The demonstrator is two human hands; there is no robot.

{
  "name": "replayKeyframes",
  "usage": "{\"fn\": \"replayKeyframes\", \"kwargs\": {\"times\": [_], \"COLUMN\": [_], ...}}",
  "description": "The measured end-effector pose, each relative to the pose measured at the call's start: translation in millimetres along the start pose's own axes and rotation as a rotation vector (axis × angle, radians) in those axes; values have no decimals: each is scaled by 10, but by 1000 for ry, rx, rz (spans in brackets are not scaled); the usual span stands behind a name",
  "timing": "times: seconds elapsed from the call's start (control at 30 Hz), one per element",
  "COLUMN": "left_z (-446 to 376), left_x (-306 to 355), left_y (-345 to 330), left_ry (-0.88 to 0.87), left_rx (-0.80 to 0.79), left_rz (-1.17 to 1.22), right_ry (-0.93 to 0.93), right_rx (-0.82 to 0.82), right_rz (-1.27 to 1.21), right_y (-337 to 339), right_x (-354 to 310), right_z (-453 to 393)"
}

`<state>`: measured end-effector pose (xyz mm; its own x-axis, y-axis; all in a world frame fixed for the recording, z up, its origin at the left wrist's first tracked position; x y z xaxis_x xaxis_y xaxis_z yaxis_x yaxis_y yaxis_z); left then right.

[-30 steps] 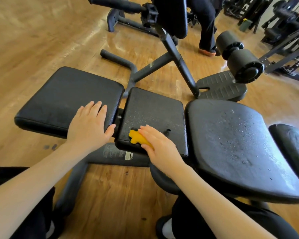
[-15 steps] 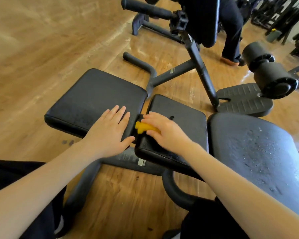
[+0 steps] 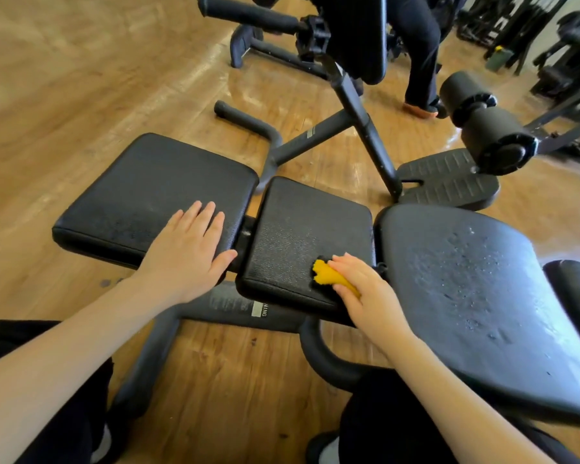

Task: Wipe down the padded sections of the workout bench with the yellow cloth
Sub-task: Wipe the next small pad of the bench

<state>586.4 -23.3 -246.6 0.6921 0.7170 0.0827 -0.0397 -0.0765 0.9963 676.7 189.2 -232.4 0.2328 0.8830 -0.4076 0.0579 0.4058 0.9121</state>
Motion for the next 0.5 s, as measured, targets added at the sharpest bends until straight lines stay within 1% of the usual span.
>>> {"fn": "replayKeyframes", "kwargs": {"times": [0.07, 0.17, 0.27, 0.37, 0.43, 0.5], "left_z": [-13, -68, -134, -155, -149, -134], "left_x": [7, 114, 461, 908, 1100, 1180], "left_y": [-4, 41, 76, 42, -51, -122], "left_ry": [33, 65, -14, -128, -150, -131], "left_rx": [-4, 47, 78, 61, 15, -17], "left_rz": [13, 93, 120, 124, 65, -4], "right_ry": [24, 54, 44, -35, -72, -107], "right_rx": [5, -6, -18, 5, 8, -2], "right_rz": [40, 89, 68, 50, 21, -19], "right_y": [-122, -190, -128, -21, 20, 40], "right_x": [-157, -255, -98, 162, 244, 290], "right_z": [76, 179, 248, 269, 210, 92]}}
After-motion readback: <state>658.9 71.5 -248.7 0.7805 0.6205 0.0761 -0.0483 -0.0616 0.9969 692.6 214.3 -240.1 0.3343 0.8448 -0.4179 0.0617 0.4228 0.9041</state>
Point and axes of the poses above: each hand's wrist, its own z-axis away from the middle knuckle, its own y-axis out of the back of the hand, x = y × z, the point moved 10 cm from there along -z, towards the middle knuckle, and after that the axes turned 15 degrees about -y, right-handed, at the moved point
